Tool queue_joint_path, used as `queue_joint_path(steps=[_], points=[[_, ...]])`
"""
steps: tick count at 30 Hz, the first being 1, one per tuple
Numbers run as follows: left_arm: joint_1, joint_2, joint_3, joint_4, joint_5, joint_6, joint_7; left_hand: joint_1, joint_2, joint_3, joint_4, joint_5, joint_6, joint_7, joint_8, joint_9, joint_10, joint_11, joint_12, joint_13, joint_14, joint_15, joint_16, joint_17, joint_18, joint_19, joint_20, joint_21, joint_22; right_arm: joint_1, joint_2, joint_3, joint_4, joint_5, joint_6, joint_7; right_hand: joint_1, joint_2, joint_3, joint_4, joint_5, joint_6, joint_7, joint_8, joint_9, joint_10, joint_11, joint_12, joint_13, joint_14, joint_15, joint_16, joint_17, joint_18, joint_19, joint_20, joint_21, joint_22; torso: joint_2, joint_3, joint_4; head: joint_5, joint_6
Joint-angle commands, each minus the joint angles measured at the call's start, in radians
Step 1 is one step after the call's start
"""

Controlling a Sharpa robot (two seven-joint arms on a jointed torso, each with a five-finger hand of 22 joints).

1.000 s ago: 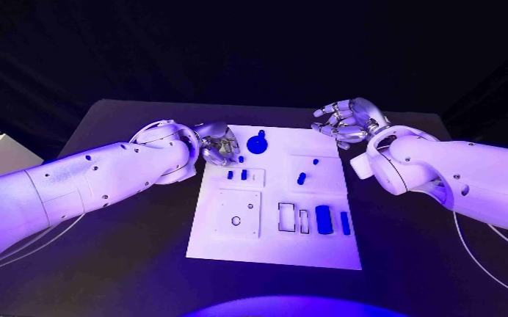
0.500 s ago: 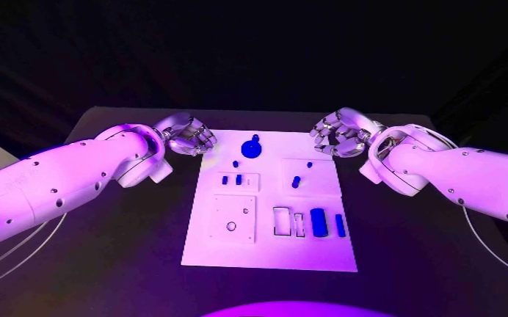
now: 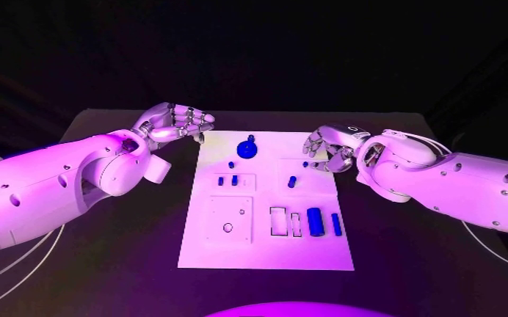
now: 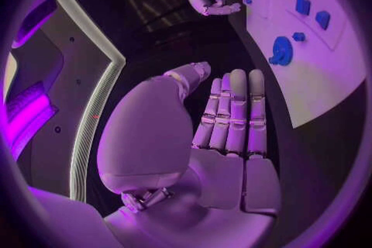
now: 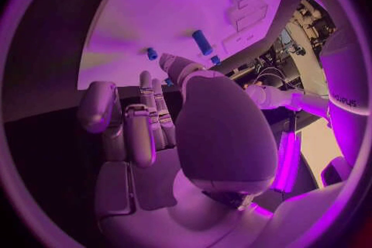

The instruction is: Assemble the parts on the task board

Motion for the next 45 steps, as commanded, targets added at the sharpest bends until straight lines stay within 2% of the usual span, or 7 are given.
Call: queue_joint_path(steps=[1,10,26,33,36,42,45], points=[[0.000,-0.007,0.001,0.015,0.120,0.018,0.079,-0.003,0.005,-0.008,-0.001,0.001,-0.005,0.001,0.006,-0.001,0.000,-0.003,0.006,-0.001,-0.006,-0.003,-0.007,-0.002,0.004,0.003,0.003,-0.009,-0.004,-0.009,0.014,-0.001,-0.001,-0.104,0.035,-0.046,-0.005,0.003,-0.005,-0.002,0.003,0.004,-0.001,-0.007,-0.001,0.003,0.003,-0.007,-0.003,0.060,0.008,0.005,0.054,-0.012,0.011,0.000,0.012,0.007,0.001,-0.0005,0.0020,-0.001,-0.002],[0.000,-0.020,0.001,0.028,0.139,0.005,0.090,0.004,0.009,-0.008,-0.003,0.002,-0.004,0.002,0.007,-0.002,0.005,-0.003,0.010,0.000,-0.005,-0.004,-0.010,-0.004,0.005,0.008,0.002,-0.015,-0.008,-0.024,0.046,-0.002,-0.021,-0.132,0.041,-0.073,-0.001,0.010,0.023,-0.002,0.012,0.018,-0.003,-0.009,-0.005,0.030,0.001,-0.011,-0.024,0.064,0.006,0.014,0.063,-0.017,0.024,-0.002,0.041,0.025,0.000,-0.0004,-0.0002,0.001,-0.006],[0.000,-0.032,0.001,0.034,0.149,-0.013,0.084,0.011,0.014,-0.008,-0.005,0.002,-0.004,0.003,0.007,-0.002,0.008,-0.004,0.014,0.001,-0.004,-0.004,-0.012,-0.005,0.005,0.012,0.001,-0.019,-0.011,-0.031,0.074,-0.004,-0.049,-0.185,0.017,-0.120,-0.011,0.016,0.076,0.004,0.007,0.039,-0.006,-0.010,-0.007,0.060,-0.002,-0.023,-0.054,0.064,0.003,0.018,0.065,-0.020,0.029,-0.004,0.056,0.038,-0.002,0.0009,-0.0024,0.003,-0.011],[0.000,-0.033,0.001,0.033,0.151,-0.015,0.076,0.015,0.017,-0.007,-0.006,0.002,-0.003,0.003,0.007,-0.002,0.010,-0.004,0.015,0.001,-0.004,-0.005,-0.013,-0.006,0.005,0.014,0.001,-0.020,-0.012,-0.032,0.076,-0.004,-0.052,-0.189,0.023,-0.119,-0.010,0.015,0.106,-0.003,-0.009,0.050,-0.008,-0.008,-0.005,0.078,-0.006,-0.026,-0.065,0.065,0.001,0.021,0.068,-0.021,0.033,-0.006,0.066,0.047,-0.001,0.0013,-0.0014,0.001,-0.012],[0.000,-0.033,0.001,0.032,0.152,-0.018,0.073,0.016,0.018,-0.007,-0.006,0.002,-0.003,0.003,0.007,-0.002,0.010,-0.004,0.016,0.001,-0.003,-0.005,-0.013,-0.006,0.005,0.015,0.001,-0.020,-0.012,-0.035,0.077,-0.004,-0.050,-0.186,0.027,-0.115,-0.008,0.020,0.124,-0.010,-0.013,0.066,-0.013,-0.001,-0.001,0.098,-0.011,-0.024,-0.069,0.065,-0.004,0.023,0.071,-0.023,0.036,-0.008,0.077,0.054,-0.001,0.0010,-0.0010,0.002,-0.011],[0.000,-0.034,0.001,0.030,0.154,-0.021,0.069,0.017,0.020,-0.007,-0.006,0.002,-0.003,0.003,0.007,-0.002,0.010,-0.004,0.016,0.001,-0.003,-0.005,-0.013,-0.006,0.005,0.016,0.001,-0.021,-0.012,-0.040,0.079,-0.004,-0.044,-0.170,0.038,-0.106,-0.015,0.047,0.151,-0.027,-0.033,0.116,-0.030,0.028,0.017,0.157,-0.030,-0.023,-0.072,0.066,-0.019,0.027,0.073,-0.027,0.043,-0.019,0.098,0.070,-0.001,0.0009,-0.0002,0.002,-0.013],[0.000,-0.034,0.001,0.030,0.155,-0.020,0.069,0.019,0.021,-0.007,-0.007,0.001,-0.003,0.003,0.007,-0.002,0.010,-0.004,0.017,0.001,-0.002,-0.005,-0.014,-0.006,0.005,0.017,0.000,-0.021,-0.012,-0.041,0.079,-0.004,-0.040,-0.164,0.043,-0.104,-0.018,0.049,0.151,-0.028,-0.036,0.119,-0.031,0.030,0.019,0.161,-0.031,-0.024,-0.073,0.066,-0.020,0.027,0.074,-0.027,0.044,-0.020,0.102,0.073,-0.001,0.0004,-0.0007,0.002,-0.014]])
